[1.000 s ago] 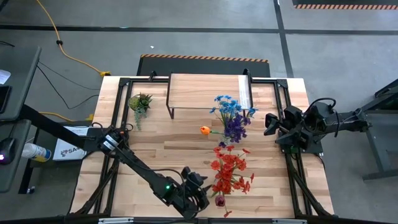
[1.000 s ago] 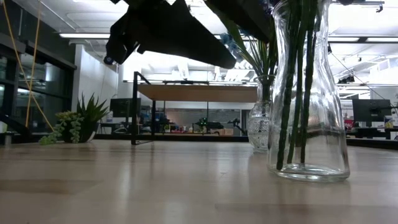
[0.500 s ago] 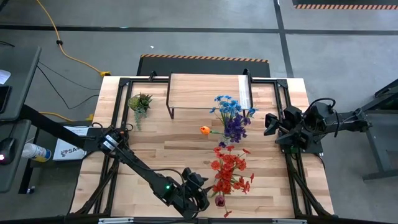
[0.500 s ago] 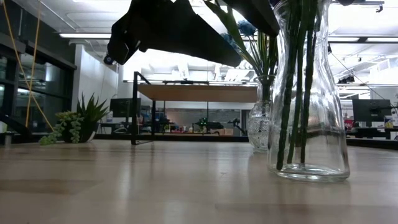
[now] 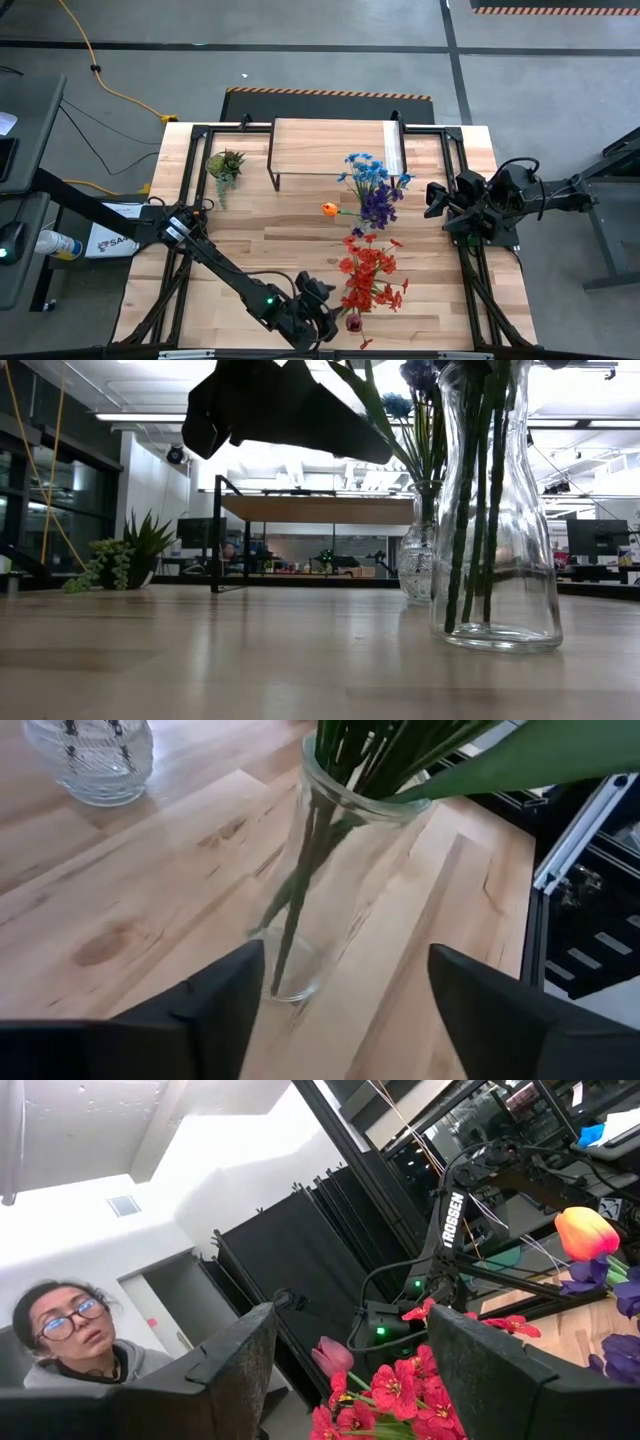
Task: Pick and place flowers into a vace then onto a shelf
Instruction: Put the bottom transparent vase with flowers on the shelf
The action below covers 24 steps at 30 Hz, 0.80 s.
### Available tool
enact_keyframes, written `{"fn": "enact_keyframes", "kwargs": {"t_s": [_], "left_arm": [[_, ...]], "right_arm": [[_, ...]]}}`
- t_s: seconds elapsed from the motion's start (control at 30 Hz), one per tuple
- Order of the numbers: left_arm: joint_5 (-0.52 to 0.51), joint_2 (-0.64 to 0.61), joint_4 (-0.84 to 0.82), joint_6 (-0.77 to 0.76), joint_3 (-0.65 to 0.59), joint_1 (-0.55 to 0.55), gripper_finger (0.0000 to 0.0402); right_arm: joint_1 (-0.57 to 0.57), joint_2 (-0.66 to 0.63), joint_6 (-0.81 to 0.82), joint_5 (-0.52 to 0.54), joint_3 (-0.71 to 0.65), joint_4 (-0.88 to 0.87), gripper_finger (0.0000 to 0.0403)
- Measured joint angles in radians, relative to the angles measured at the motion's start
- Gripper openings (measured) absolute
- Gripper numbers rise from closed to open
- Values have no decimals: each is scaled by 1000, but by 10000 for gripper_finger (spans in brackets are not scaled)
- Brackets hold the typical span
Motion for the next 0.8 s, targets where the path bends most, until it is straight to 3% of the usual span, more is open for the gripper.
{"fn": "enact_keyframes", "kwargs": {"t_s": [0.33, 0.8], "left_arm": [[-26, 0, -8, 7, 0, 0, 379], [-26, 0, -6, 60, 0, 32, 377]], "right_arm": [[0, 0, 0, -1, 0, -1, 252], [0, 0, -18, 0, 0, -5, 252]]}}
